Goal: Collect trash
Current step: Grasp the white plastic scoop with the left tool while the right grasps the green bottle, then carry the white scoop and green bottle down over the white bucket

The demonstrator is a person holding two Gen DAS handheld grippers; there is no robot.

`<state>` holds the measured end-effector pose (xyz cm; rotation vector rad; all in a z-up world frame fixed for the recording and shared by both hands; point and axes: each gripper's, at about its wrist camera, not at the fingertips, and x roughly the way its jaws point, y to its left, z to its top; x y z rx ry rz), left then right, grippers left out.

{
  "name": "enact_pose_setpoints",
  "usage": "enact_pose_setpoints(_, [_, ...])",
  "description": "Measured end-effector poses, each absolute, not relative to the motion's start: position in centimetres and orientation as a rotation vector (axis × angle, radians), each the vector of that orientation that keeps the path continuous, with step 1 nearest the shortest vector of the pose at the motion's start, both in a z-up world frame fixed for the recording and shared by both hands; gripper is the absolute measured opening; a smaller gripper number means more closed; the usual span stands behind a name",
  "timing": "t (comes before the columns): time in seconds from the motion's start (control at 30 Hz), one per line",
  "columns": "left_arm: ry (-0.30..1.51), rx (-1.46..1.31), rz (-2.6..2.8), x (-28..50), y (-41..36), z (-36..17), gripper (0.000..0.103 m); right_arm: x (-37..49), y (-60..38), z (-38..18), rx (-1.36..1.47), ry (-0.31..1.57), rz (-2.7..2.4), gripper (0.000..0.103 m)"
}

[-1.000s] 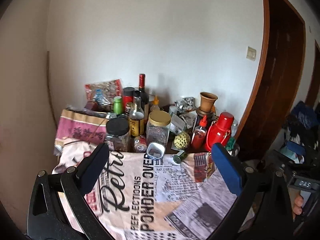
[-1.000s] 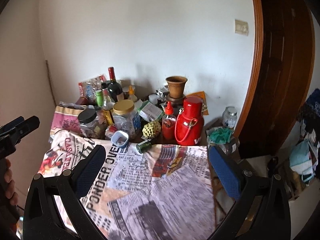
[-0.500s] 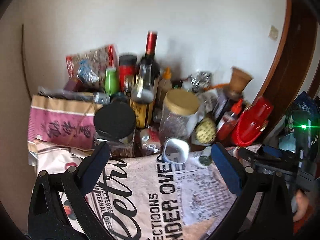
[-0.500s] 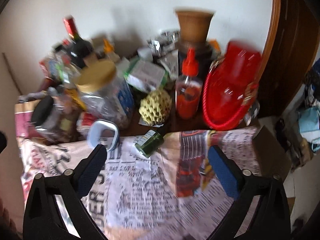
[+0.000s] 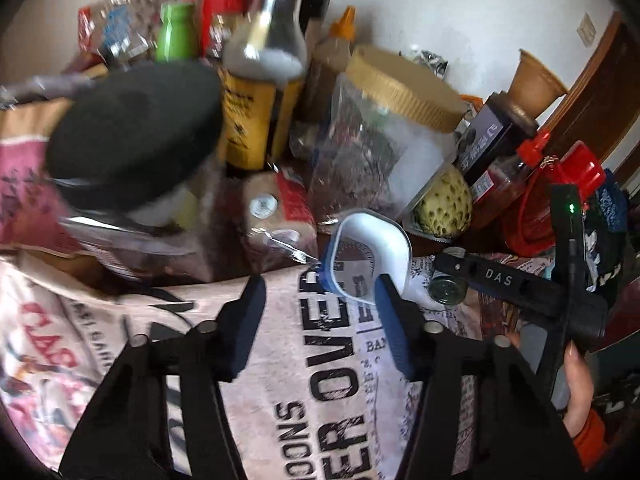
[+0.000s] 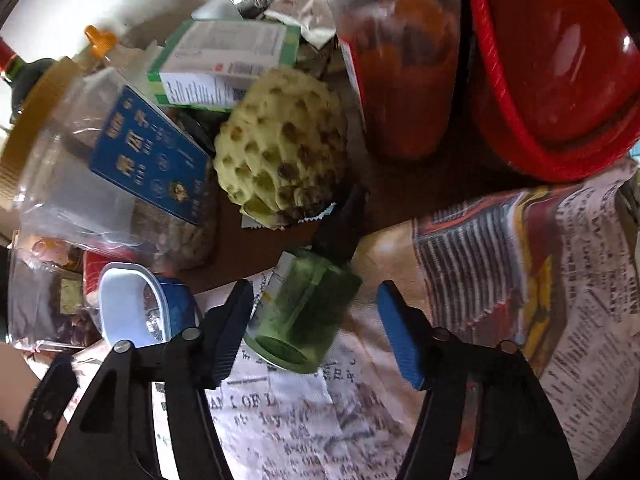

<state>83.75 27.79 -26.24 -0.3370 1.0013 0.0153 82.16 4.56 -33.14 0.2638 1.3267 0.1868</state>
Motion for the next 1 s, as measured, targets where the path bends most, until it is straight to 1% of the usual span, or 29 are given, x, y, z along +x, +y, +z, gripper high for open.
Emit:
enact_pose_setpoints(0.03, [1.014,-0.352,0.012,84.3,27.6,-26.9,0.045,82.0,4.7,-33.1,0.243,1.311,0.181,0.048])
enact_pose_setpoints(0.1, [1.031,-0.367,0.01,85.1,27.4,-27.9,0.034,81.6,5.0,-33.1,0.197,1.301,0.183,0.048])
enact_pose_setpoints(0.27, [1.06,-0.38,0.042,87.0,26.8,-29.9,0.022,79.7,4.0,-32.7,0.155,1.28,0.198,0.043])
enact_pose_setpoints(0.37, [1.088,-0.378,0.084,87.6,26.7,-30.7,0.006,78.0,3.1,-32.0,0.129,1.265,0.208,0.041])
enact_pose_setpoints(0.53, [1.076,-0.378,0.096,87.0,25.9,-30.1,0.005,74.9,1.2,-29.9,0.122,1.238,0.233,0.039])
enact_pose_setpoints(0.7, [1.039,-0.33,0.083,85.0,24.3,-27.4,0.004,72.3,-0.4,-26.3,0.119,1.191,0.281,0.039])
enact_pose_setpoints(0.87, [0.963,-0.26,0.089,81.8,22.1,-23.0,0.004,69.5,-2.6,-21.5,0.109,1.105,0.344,0.039])
enact_pose_setpoints(1.0, [0.874,-0.224,0.101,79.1,19.8,-18.2,0.004,69.3,-2.5,-17.9,0.095,1.025,0.389,0.039])
